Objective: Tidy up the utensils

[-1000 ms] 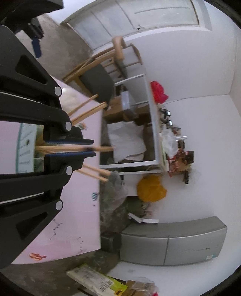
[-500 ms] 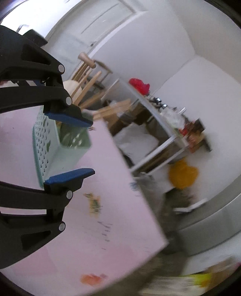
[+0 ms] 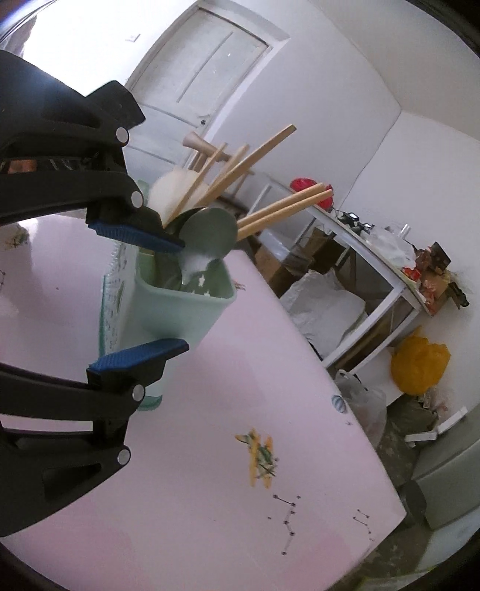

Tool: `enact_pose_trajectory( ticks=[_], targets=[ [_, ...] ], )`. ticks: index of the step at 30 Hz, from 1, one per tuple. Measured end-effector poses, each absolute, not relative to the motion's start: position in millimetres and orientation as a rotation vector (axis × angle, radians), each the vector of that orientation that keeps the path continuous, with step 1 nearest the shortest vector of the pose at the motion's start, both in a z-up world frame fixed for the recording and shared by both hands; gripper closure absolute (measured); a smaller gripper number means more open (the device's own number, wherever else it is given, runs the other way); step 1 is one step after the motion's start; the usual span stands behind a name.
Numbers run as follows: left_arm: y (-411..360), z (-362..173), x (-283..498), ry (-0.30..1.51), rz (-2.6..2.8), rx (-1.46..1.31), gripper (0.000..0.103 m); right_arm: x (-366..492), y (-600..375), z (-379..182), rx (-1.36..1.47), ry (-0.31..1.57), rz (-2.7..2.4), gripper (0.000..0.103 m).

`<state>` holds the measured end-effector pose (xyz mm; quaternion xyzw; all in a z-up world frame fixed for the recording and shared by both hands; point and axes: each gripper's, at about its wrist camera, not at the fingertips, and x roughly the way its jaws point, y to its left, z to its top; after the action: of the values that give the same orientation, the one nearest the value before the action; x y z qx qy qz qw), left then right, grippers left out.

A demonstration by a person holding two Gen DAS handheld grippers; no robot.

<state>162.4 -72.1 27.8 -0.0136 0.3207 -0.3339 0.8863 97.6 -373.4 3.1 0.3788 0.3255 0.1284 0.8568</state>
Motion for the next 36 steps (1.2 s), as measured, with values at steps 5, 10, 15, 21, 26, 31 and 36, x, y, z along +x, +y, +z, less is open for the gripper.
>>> enact_pose_trajectory(
  ticks=[5, 10, 15, 21, 26, 31, 36],
  targets=[
    [-65, 27, 158, 0.667, -0.693, -0.033, 0.032, 88, -366, 3, 0.811, 0.679, 0.262, 0.054],
    [-59, 30, 151, 0.654, -0.686, -0.04, 0.032, 83, -367, 11, 0.766, 0.682, 0.184, 0.054],
    [-39, 37, 128, 0.644, -0.657, -0.07, 0.024, 52, -361, 28, 0.639, 0.66, 0.073, 0.054],
    [-22, 44, 102, 0.644, -0.58, -0.073, 0.013, 18, -326, 37, 0.441, 0.689, -0.052, 0.041],
    [-17, 57, 87, 0.607, -0.464, -0.036, 0.008, 11, -285, 30, 0.248, 0.746, -0.209, 0.026],
    [-18, 65, 85, 0.578, -0.333, 0.049, 0.008, 10, -264, 28, 0.128, 0.75, -0.319, 0.016],
    [-26, 68, 78, 0.533, -0.16, 0.177, 0.008, 5, -253, 34, 0.055, 0.729, -0.383, 0.008]
  ],
)
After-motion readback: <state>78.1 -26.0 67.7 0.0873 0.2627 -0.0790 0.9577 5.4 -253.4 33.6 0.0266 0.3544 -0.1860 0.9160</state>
